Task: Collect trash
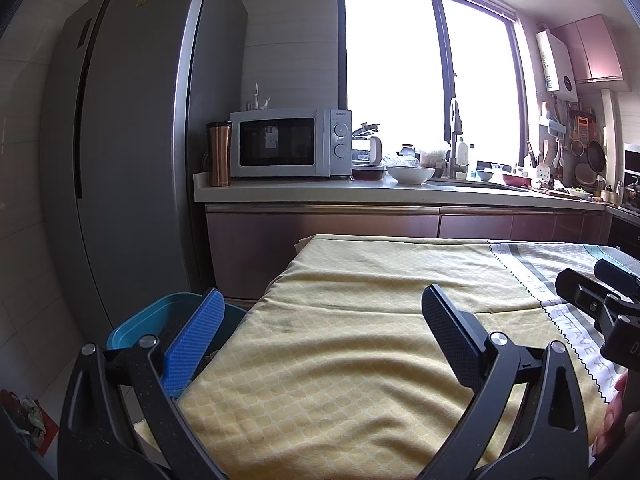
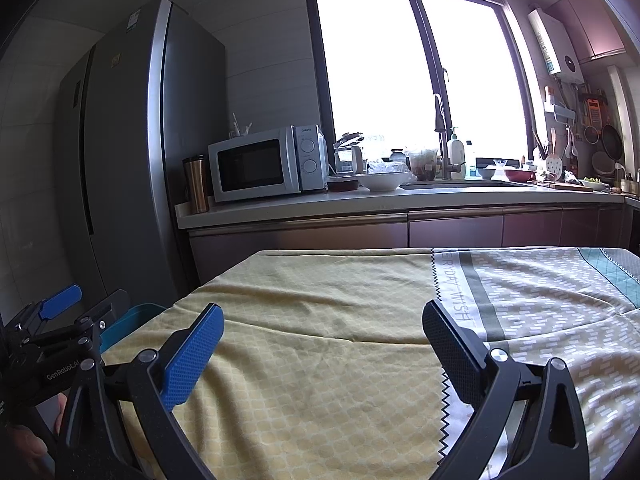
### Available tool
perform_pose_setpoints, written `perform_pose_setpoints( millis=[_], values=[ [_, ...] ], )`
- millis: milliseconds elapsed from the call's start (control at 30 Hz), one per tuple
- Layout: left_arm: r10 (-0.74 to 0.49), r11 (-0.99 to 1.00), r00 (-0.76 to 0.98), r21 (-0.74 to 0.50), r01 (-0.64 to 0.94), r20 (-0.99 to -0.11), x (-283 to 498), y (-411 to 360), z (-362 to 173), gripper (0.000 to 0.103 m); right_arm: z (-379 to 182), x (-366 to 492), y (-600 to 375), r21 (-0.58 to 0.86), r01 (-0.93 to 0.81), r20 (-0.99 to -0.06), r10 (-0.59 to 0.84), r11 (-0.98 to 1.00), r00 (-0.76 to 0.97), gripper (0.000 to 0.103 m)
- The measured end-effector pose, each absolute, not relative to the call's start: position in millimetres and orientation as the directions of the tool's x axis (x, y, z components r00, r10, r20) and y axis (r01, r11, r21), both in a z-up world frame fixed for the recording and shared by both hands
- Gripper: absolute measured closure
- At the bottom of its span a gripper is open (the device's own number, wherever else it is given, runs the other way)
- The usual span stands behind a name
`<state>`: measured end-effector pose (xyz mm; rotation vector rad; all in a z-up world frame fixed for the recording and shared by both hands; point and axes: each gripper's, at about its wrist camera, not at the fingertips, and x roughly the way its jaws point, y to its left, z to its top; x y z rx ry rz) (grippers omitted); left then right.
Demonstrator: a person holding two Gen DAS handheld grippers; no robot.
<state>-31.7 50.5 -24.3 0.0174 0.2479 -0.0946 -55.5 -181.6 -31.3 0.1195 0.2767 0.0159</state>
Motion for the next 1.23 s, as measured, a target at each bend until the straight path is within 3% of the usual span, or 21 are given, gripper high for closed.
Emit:
perform_pose_setpoints(
  millis=[867,1067,1233],
  values=[
    [-0.144,0.988,0.953,0.015,0.154,-0.267,-29,49,-21,0.006,-32,-55,-187,0.127,0.007,-0.268,0.028,0.992,0.963,0.007],
    [-0.191,0.976,0.918,0.029,0.215,-0.348,-16,35,-20,0.006,-31,-56,-194,0.127,0.01,-0.274,0.026,0.992,0.961,0.007],
    [-0.184,0.981,0.868,-0.033,0.191,-0.462,29,39,-19,0.006,-27,-47,-215,0.132,0.022,-0.323,0.022,0.991,0.946,0.007]
  ],
)
